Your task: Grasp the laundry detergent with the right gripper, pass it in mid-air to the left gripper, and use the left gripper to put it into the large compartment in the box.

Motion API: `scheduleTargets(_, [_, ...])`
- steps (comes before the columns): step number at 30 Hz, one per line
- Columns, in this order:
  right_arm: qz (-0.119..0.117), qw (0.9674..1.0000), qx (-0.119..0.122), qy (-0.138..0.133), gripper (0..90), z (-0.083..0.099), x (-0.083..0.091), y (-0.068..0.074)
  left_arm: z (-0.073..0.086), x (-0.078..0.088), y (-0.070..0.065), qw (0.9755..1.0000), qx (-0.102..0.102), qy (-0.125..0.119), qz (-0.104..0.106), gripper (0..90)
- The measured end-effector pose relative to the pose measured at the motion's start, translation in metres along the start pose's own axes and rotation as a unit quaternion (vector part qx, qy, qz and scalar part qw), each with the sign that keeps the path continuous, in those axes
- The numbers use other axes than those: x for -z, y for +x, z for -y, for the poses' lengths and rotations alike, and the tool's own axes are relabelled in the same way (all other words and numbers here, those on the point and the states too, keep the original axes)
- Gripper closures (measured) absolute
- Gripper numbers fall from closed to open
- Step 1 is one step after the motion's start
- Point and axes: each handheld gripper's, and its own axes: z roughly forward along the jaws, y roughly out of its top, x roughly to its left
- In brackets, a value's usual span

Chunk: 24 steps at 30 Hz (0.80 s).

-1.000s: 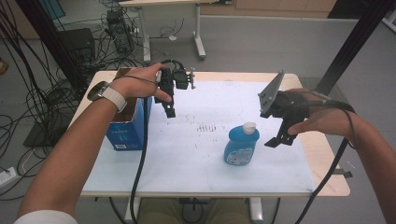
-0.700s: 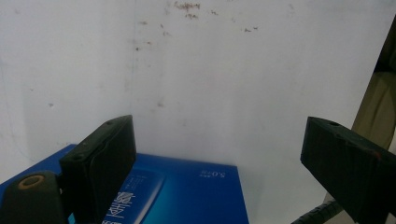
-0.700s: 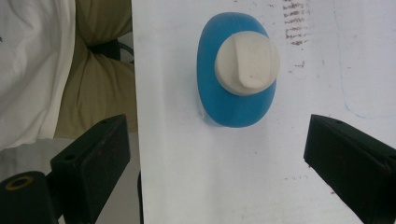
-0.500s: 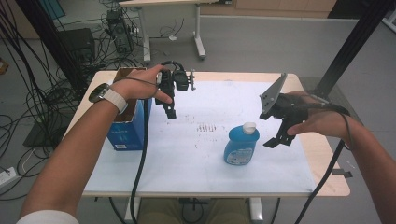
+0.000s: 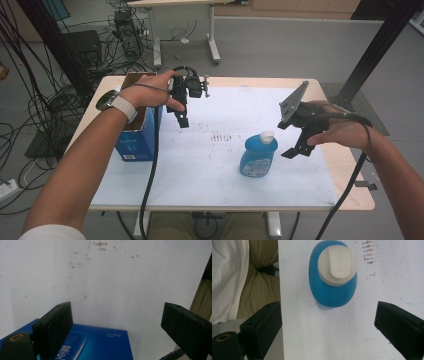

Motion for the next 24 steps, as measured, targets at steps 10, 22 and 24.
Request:
scheduleTargets(10, [-0.005, 0.9999, 0.001, -0.013, 7.7, 0.004, -0.008, -0.003, 0.001, -0.003, 0.0, 1.0, 0.001, 0.0, 0.002, 10.8])
scheduleTargets(22, [-0.008, 0.9997, -0.002, -0.022, 7.7, 0.009, -0.017, -0.007, 0.001, -0.006, 0.0, 1.0, 0.002, 0.0, 0.003, 10.8])
scheduleTargets(24, [-0.009, 0.9997, -0.003, -0.024, 7.7, 0.01, -0.018, -0.007, 0.001, -0.006, 0.0, 1.0, 0.001, 0.001, 0.003, 10.8])
